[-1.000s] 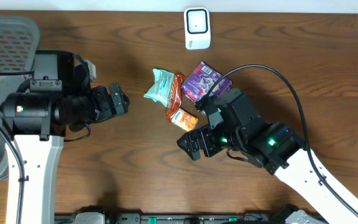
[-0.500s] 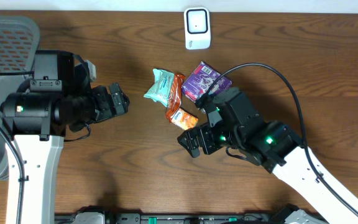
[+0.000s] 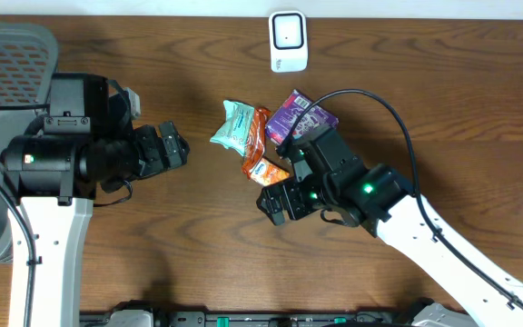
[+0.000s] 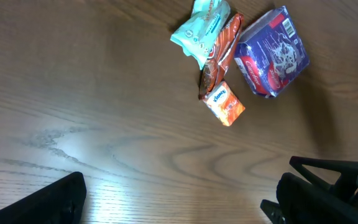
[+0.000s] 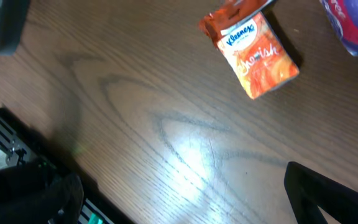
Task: Scan the item barcode
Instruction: 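Reach the right gripper to the purple package and grasp it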
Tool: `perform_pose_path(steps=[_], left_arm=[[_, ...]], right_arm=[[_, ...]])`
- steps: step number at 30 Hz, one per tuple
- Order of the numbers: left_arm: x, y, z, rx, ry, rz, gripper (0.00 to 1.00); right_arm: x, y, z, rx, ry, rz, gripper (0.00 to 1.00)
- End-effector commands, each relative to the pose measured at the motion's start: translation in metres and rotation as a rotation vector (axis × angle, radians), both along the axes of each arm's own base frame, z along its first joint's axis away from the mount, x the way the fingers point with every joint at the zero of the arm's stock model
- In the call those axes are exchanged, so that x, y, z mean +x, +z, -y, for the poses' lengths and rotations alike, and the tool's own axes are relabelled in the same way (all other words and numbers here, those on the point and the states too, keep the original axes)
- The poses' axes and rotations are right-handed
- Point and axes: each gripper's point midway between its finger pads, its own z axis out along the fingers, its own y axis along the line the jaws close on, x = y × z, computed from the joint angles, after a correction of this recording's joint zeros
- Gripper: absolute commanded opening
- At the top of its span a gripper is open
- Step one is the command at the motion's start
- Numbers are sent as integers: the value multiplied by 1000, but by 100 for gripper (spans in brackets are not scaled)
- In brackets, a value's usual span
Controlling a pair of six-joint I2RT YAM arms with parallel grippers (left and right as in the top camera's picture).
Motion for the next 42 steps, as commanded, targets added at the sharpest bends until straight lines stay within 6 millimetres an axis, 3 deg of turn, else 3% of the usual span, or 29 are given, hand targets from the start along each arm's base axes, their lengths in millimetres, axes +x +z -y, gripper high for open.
perform_pose_path(steps=[1, 11, 14, 17, 21, 27, 31, 34, 35, 37, 41, 42], left_arm=[[0, 3, -2, 3, 4, 8, 98], [1, 3, -2, 3, 4, 8, 98], [0, 3, -2, 3, 4, 8, 98], [0, 3, -2, 3, 4, 8, 98], [0, 3, -2, 3, 4, 8, 98], [0, 3, -2, 3, 4, 8, 98], [0, 3, -2, 3, 4, 8, 98], [0, 3, -2, 3, 4, 8, 98], [0, 3, -2, 3, 4, 8, 98], [0, 3, -2, 3, 4, 8, 98], [0, 3, -2, 3, 4, 8, 98], [0, 3, -2, 3, 4, 8, 98]], right_arm=[[10, 10, -4, 23, -43, 26, 99], [66, 3, 68, -23, -554, -24, 99], [88, 1, 98, -1, -668, -36, 98], [106, -3, 116, 65, -722, -82, 96], [129, -19, 117, 175, -718, -164, 95], [154, -62, 95, 259, -657, -255, 88], [165, -91, 88, 291, -678, -320, 77], [169, -108, 85, 289, -686, -338, 76], [169, -113, 85, 283, -687, -345, 73], [168, -122, 86, 270, -692, -361, 57], [171, -128, 89, 243, -666, -321, 53], [172, -127, 89, 240, -656, -306, 47]])
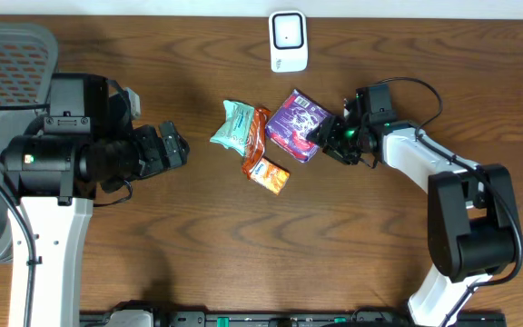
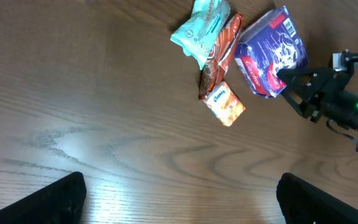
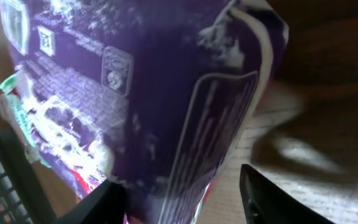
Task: Scan the item barcode
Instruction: 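Reach the right gripper to the purple package and grasp it, then lift the purple package and hold it up to the scanner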
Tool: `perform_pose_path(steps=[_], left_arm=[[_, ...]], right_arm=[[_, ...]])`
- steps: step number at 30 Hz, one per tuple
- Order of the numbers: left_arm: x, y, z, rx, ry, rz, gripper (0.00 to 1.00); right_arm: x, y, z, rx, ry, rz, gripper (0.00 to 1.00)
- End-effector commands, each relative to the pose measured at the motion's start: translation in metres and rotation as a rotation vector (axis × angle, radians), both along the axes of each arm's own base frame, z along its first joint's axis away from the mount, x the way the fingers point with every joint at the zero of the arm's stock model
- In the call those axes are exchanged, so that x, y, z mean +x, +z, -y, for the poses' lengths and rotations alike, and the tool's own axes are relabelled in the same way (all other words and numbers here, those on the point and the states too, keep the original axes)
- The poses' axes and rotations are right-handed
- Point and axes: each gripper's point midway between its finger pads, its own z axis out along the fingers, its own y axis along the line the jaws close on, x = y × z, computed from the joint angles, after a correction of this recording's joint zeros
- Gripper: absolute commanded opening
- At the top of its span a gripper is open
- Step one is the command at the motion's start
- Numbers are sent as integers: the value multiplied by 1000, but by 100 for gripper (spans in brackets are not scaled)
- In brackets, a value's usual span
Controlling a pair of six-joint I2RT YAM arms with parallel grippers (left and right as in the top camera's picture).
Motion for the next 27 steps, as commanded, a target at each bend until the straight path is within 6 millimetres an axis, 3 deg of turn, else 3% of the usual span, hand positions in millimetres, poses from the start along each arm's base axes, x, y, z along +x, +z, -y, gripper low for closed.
perform_pose_path(steps=[1, 3, 4, 10, 16, 22, 27], left_arm=[[0, 3, -2, 3, 5, 8, 98], [0, 3, -2, 3, 5, 8, 98], [0, 3, -2, 3, 5, 8, 98], [0, 3, -2, 3, 5, 8, 98], [0, 3, -2, 3, 5, 9, 98], [0, 3, -2, 3, 5, 9, 98], [0, 3, -2, 3, 5, 8, 98]], right_arm=[[9, 5, -1, -15, 39, 60, 36], [10, 6, -2, -11, 45, 69, 9], [10, 8, -3, -7, 59, 80, 1], [25, 46, 2, -63, 136, 181, 1], [32, 112, 46, -432, 110, 216, 1], [11, 167, 97, -918, 45, 190, 1], [-20, 170, 123, -1223, 57, 101, 1]])
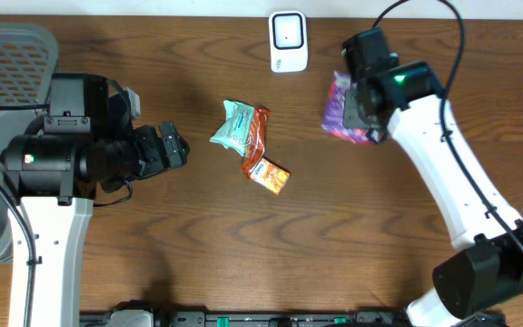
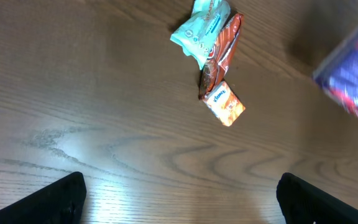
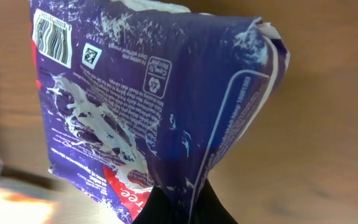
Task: Scan the item barcode
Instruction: 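Lift the purple package and hold it up to the scanner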
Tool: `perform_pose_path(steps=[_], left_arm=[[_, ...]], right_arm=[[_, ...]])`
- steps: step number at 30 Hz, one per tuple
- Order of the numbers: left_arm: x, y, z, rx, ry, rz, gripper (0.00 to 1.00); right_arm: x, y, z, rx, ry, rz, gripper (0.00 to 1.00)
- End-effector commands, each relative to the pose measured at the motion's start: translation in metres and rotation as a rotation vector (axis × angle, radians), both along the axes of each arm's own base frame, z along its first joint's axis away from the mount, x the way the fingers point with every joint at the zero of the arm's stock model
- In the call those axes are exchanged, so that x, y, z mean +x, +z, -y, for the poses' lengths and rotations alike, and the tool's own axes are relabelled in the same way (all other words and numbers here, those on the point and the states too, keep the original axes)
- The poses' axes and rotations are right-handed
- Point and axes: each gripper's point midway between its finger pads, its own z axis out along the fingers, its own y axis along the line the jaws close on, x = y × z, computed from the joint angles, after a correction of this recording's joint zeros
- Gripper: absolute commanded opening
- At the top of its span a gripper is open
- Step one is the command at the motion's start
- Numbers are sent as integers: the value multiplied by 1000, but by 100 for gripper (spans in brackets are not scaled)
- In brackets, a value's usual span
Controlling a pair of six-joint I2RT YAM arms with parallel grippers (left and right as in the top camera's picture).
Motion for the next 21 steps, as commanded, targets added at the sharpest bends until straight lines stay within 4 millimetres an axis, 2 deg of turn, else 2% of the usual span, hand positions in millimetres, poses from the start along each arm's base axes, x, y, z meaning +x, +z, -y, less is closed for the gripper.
perform_pose_path(steps=[1, 6, 14, 21], left_arm=[[0, 3, -2, 3, 4, 8, 98], [0, 3, -2, 3, 4, 8, 98], [0, 3, -2, 3, 4, 8, 98], [0, 3, -2, 3, 4, 8, 98]], right_arm=[[-4, 9, 37, -319, -69, 52, 1], [-12, -3, 41, -345, -88, 24, 1], [-17, -36, 52, -404, -102, 6, 1], [-18, -63, 37, -432, -34, -44, 1]])
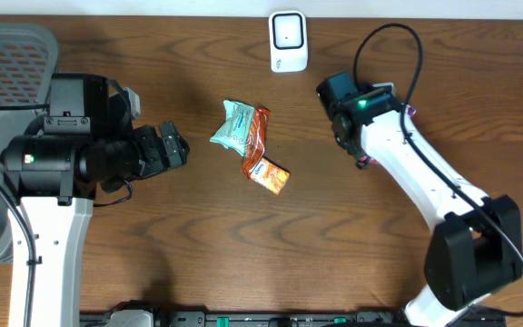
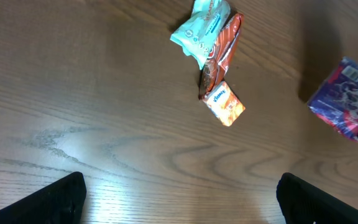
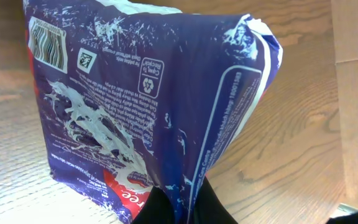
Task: Scan the item barcode
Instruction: 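Lift the purple package and hold it up to the scanner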
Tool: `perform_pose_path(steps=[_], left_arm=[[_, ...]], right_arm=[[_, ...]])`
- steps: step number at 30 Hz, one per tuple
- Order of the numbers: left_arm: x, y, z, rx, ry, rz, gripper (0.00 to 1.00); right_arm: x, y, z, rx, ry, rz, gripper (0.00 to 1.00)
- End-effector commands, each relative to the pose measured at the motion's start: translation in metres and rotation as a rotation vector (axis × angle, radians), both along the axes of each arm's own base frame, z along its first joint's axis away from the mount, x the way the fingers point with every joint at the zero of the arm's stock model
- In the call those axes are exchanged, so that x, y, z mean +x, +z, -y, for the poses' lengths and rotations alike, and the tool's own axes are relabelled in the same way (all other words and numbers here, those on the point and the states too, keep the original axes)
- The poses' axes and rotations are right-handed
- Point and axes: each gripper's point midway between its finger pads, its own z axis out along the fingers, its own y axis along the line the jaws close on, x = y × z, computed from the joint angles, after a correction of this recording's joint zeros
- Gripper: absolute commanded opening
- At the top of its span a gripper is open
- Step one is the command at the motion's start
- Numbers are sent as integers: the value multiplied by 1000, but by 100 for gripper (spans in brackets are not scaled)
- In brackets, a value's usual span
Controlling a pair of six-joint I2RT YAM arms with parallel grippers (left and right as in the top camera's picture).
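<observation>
My right gripper (image 3: 179, 202) is shut on the lower edge of a purple snack bag (image 3: 148, 106), which hangs above the wood table. The bag's barcode (image 3: 47, 43) shows at its upper left corner. In the left wrist view the bag (image 2: 347, 106) is at the right edge. From overhead the right wrist (image 1: 348, 100) covers almost all of it, below and right of the white scanner (image 1: 288, 41). My left gripper (image 2: 179, 205) is open over bare wood at the left, far from the bag.
A teal packet (image 1: 234, 123), an orange-brown wrapper (image 1: 258, 132) and an orange tissue pack (image 1: 268, 174) lie together mid-table. A grey mesh chair (image 1: 7, 45) stands at the far left. The table's back edge runs just behind the scanner.
The right wrist has turned and shifted slightly, so the bag is now mostly hidden under it from overhead. In the left wrist view the bag sits sharper and a little further in. Left arm unchanged.
The right gripper was first open over the table near the orange tissue pack, with the purple bag lying among the packets. Then its jaws stood around the bag on the table. Then it held the bag lifted to the right of the scanner, and still holds it there.
</observation>
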Motion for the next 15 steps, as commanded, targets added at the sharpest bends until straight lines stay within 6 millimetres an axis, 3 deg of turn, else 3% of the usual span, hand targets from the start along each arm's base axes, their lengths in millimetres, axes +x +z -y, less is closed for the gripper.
perform_pose_path(steps=[1, 8, 12, 15], left_arm=[[0, 3, -2, 3, 5, 8, 98], [0, 3, -2, 3, 5, 8, 98], [0, 3, -2, 3, 4, 8, 98], [0, 3, -2, 3, 5, 8, 98]], right_arm=[[0, -11, -9, -43, 32, -22, 2], [-6, -28, -46, -28, 127, -63, 13], [-8, -32, -71, -1, 183, -55, 43], [-12, -38, -95, 71, 224, -56, 48]])
